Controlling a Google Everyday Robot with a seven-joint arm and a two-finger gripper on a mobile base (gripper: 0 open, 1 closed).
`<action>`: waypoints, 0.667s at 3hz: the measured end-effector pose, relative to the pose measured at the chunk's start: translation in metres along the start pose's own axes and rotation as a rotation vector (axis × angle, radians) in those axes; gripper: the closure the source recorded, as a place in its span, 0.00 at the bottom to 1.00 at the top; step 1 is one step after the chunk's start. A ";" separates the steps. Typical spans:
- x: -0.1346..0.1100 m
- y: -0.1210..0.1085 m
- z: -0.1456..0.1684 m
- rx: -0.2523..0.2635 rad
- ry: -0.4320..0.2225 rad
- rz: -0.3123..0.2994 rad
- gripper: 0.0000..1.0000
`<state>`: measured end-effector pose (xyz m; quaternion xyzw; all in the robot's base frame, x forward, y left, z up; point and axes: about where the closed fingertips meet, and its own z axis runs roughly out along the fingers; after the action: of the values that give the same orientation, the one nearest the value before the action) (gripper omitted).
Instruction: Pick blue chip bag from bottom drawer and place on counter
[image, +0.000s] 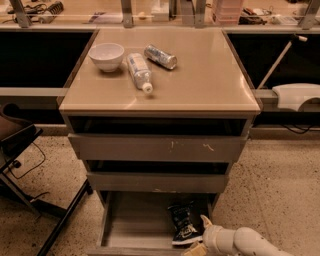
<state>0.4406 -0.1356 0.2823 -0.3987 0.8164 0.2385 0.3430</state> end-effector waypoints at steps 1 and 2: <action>-0.001 -0.019 0.004 0.052 -0.010 0.028 0.00; 0.006 -0.063 0.014 0.184 0.010 0.099 0.00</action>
Offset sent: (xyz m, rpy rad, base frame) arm 0.1492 -0.1080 -0.0219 -0.1777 -0.2037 -0.6049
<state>0.4942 -0.1646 0.2619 -0.3259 0.8551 0.1771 0.3621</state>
